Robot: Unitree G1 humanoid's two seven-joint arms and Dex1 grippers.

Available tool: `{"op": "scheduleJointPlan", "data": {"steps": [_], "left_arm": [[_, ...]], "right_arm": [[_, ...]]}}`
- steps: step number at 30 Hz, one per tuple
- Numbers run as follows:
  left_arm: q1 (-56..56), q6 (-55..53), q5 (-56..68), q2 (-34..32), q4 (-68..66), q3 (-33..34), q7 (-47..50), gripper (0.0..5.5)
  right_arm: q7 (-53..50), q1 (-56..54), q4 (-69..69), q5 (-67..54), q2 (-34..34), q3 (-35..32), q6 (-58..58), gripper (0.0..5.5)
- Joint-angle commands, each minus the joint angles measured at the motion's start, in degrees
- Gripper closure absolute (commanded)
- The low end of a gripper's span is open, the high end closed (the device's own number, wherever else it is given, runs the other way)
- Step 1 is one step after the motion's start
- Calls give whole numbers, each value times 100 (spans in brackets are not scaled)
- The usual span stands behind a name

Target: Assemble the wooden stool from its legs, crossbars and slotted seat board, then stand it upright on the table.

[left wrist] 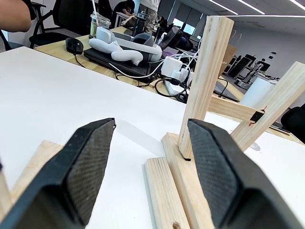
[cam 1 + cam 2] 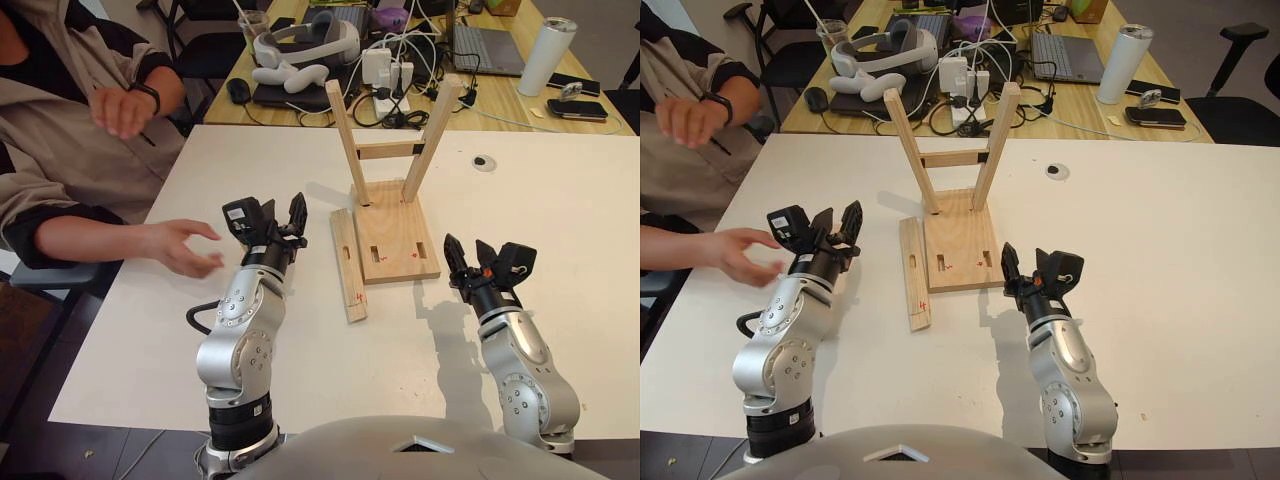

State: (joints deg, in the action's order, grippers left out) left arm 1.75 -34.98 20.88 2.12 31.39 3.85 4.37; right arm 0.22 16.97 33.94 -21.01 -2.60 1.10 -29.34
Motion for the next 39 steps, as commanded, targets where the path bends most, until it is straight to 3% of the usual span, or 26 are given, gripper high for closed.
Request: {"op": "scheduleJointPlan", "data": {"steps": [1, 5, 8, 17, 25, 39], "left_arm": [[-341, -389, -197, -360, -22, 339, 198, 267], [-951, -702, -258, -1029, -176, 1236, 349, 267], [-1275, -762, -222, -1324, -201, 1542, 293, 267], [-1013, -1540, 50, -1401, 261, 1901, 287, 153], [-186, -2837, 452, -675, 1462, 1893, 539, 153], [-741, -2997, 334, 289, 1324, 1240, 1006, 153]], "right_arm": [[-93, 8, 3, 37, -65, 24, 48, 222], [-157, 74, 39, 46, -115, 42, 107, 222], [-169, 93, 48, 45, -129, 40, 125, 222], [-187, 202, 122, 38, -134, 20, 138, 222], [-250, 355, 267, 13, -128, 15, 120, 222], [-233, 238, 251, -30, -96, 66, 13, 222]]}}
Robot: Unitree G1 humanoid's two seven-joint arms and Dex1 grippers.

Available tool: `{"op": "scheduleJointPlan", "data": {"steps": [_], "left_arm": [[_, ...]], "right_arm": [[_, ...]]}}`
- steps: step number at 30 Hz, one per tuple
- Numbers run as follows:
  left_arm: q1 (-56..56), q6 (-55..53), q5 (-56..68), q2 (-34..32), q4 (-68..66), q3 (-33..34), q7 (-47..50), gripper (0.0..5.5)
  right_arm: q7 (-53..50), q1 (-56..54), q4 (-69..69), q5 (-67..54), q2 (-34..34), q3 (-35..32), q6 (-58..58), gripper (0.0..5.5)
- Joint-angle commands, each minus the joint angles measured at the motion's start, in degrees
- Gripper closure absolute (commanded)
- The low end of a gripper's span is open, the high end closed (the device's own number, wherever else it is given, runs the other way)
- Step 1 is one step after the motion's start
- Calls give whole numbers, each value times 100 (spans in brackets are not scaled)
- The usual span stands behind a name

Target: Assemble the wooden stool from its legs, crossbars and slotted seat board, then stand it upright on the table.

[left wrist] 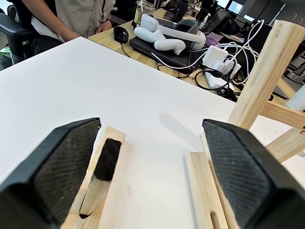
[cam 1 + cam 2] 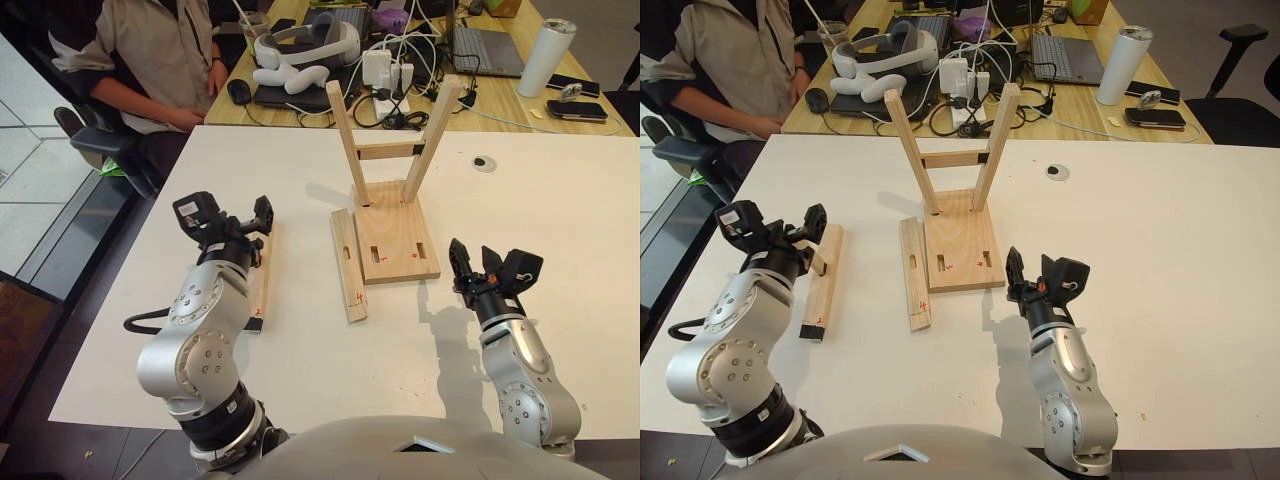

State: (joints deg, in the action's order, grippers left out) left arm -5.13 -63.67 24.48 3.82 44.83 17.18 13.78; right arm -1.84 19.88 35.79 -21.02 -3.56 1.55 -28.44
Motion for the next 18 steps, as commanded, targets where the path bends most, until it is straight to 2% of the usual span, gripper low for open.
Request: {"op": "scheduleJointPlan", "data": {"steps": [1, 12, 18], "left_arm": [[-46, -163, -16, 137, -15, -100, 66, 153], [-282, -434, 138, 527, -474, -350, 163, 153], [-575, -1189, 270, 663, -1118, -466, 219, 153]], "right_arm": [[-28, -49, 69, -32, 1, 18, -78, 222], [-28, -119, 22, -38, -4, 14, -111, 222], [-32, -166, -11, -24, -24, 45, -114, 222]]}}
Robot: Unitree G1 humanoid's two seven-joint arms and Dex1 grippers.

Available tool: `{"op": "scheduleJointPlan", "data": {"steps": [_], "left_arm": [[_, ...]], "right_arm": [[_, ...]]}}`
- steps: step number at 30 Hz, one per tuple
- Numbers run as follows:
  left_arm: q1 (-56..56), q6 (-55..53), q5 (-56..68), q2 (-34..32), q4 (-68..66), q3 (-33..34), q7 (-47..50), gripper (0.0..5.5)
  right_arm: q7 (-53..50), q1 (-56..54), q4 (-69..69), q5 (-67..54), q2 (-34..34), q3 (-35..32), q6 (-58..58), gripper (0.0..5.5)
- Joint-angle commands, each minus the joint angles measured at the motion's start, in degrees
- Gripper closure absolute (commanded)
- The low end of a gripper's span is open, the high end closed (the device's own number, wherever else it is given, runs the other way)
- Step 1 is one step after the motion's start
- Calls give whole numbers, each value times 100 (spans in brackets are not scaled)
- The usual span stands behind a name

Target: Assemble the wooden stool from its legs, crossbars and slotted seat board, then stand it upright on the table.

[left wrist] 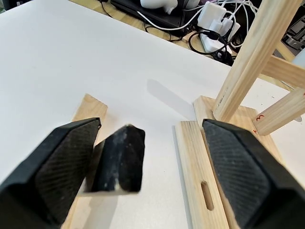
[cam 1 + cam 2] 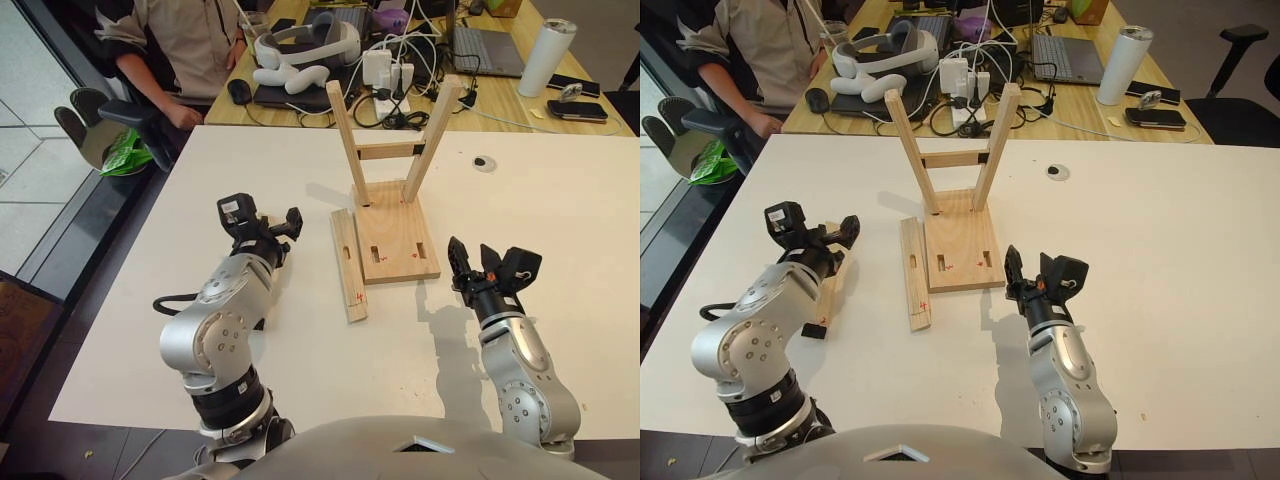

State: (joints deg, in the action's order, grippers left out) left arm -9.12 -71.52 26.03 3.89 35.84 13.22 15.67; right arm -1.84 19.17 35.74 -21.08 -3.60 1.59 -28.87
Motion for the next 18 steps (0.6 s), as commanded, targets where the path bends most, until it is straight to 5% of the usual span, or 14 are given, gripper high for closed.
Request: {"op": "scheduleJointPlan", "data": {"steps": [1, 11, 18], "left_arm": [[-251, -450, 168, 714, -228, -34, 20, 153], [-706, -509, 330, 651, -249, 215, 94, 153], [-1150, -467, -207, -1386, -1459, -50, -712, 153]], "right_arm": [[-41, -84, 2, -15, -29, 43, -64, 222], [-82, -9, 10, 15, -82, 112, 14, 222], [-157, 66, 0, 43, -136, 196, 118, 222]]}}
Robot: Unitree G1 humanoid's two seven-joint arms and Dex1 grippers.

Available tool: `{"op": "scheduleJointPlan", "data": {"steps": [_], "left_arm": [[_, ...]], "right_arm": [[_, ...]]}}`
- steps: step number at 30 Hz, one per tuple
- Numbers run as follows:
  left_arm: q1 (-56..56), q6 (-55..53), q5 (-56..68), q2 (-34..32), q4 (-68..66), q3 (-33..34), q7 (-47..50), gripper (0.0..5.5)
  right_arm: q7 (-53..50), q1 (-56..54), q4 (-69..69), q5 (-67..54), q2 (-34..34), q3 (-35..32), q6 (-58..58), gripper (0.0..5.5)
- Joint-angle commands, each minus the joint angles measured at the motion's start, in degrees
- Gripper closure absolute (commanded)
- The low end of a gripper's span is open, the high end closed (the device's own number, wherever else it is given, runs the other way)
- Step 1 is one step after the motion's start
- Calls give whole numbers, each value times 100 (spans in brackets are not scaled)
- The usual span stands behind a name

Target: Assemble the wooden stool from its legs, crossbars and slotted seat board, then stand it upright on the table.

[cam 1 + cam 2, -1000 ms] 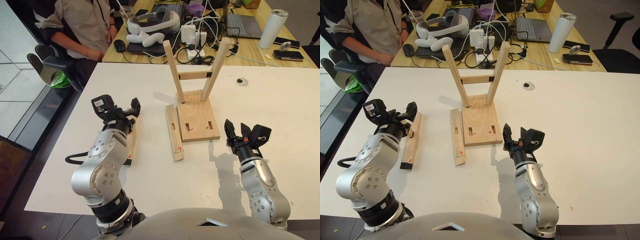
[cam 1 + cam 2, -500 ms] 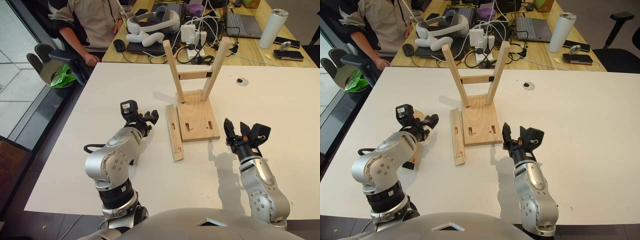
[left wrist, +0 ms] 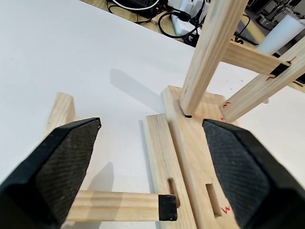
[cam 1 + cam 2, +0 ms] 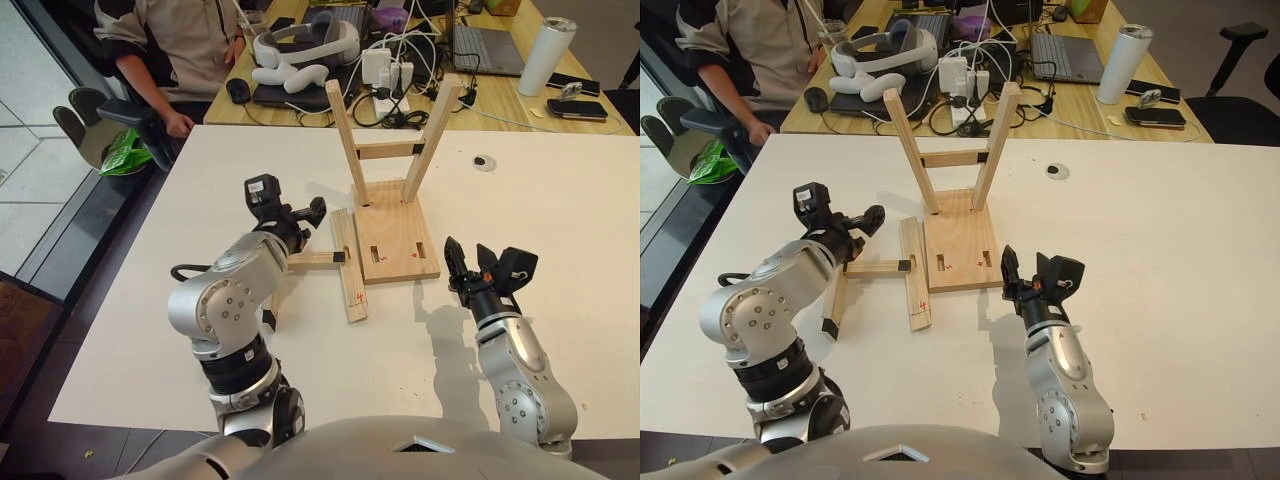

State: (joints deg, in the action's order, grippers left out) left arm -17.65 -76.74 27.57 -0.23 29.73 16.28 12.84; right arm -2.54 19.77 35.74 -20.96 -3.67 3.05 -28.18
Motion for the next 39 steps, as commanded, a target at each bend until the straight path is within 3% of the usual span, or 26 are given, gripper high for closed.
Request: {"op": "scheduleJointPlan", "data": {"steps": [1, 4, 7, 12, 26, 32, 39], "left_arm": [[-471, 186, -482, -1344, -1309, -657, -714, 153], [-994, 536, -797, -2090, -2740, -1310, -1462, 153], [-1436, 779, -952, -2348, -3606, -1644, -2004, 153], [-2131, 1231, -1350, -2526, -4887, -2298, -2759, 153], [-2939, 1267, -1930, -2561, -6520, -2981, -4037, 153], [-3098, 1390, -2050, -2469, -7004, -2807, -4101, 232], [-3276, 1746, -2399, -2450, -7747, -3161, -4555, 326]], "right_arm": [[-99, -13, -24, 31, -130, 67, 63, 222], [-131, -55, -88, 53, -144, 124, 114, 222], [-176, -16, -105, 76, -169, 165, 193, 222], [-231, 27, -141, 81, -176, 218, 283, 222], [-322, 20, -260, 91, -190, 290, 456, 222], [-333, -29, -289, 55, -157, 315, 458, 222], [-356, 0, -286, 74, -174, 380, 501, 222]]}}
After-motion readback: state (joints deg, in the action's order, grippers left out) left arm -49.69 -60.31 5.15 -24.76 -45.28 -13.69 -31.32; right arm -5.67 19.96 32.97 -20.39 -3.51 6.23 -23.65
